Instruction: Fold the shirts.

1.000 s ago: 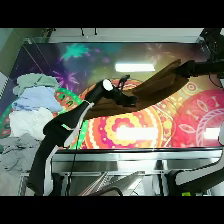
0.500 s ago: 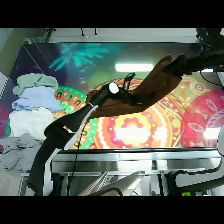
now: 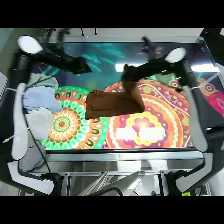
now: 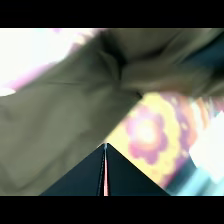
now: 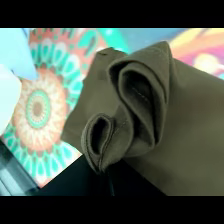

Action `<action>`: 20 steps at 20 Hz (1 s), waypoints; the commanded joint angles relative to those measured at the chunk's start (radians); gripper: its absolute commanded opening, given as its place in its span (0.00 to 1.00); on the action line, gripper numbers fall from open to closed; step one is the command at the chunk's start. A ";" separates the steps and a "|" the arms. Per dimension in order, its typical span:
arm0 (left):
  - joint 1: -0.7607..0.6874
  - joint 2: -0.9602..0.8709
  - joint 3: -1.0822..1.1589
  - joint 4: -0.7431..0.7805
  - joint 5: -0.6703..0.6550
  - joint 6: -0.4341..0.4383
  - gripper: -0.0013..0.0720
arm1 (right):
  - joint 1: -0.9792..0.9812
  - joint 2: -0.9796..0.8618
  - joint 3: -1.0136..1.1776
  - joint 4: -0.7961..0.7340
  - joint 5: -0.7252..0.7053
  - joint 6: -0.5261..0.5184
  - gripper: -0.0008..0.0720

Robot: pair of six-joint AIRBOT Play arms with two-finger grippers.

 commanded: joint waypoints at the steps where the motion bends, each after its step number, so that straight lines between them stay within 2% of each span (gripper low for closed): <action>1: 0.164 0.113 0.000 0.019 -0.051 0.003 0.03 | 0.254 -0.165 0.000 -0.008 -0.254 0.004 0.09; 3: 0.209 0.136 0.000 0.019 -0.075 0.003 0.03 | 0.354 -0.282 0.001 -0.002 -0.381 -0.003 0.53; 6: 0.245 0.153 0.000 0.019 -0.097 0.004 0.03 | 0.391 -0.301 0.003 0.019 -0.404 -0.046 0.53; 9: 0.250 0.152 0.000 0.020 -0.100 0.004 0.03 | 0.307 -0.172 0.003 -0.096 -0.315 -0.051 0.53; 10: 0.248 0.152 0.000 0.019 -0.096 0.004 0.03 | 0.263 -0.125 0.003 -0.182 -0.272 -0.024 0.53; 13: 0.222 0.152 0.000 0.020 -0.088 0.006 0.03 | 0.104 -0.032 0.002 -0.461 -0.109 0.146 0.53; 15: 0.205 0.152 0.000 0.020 -0.087 0.006 0.03 | -0.019 -0.031 -0.003 -0.492 0.011 0.170 0.54; 17: 0.195 0.152 0.000 0.020 -0.089 0.006 0.03 | -0.115 -0.054 -0.030 -0.492 0.074 0.169 0.76; 20: 0.194 0.151 0.000 0.020 -0.089 0.005 0.03 | -0.200 -0.108 -0.099 -0.459 0.083 0.128 0.76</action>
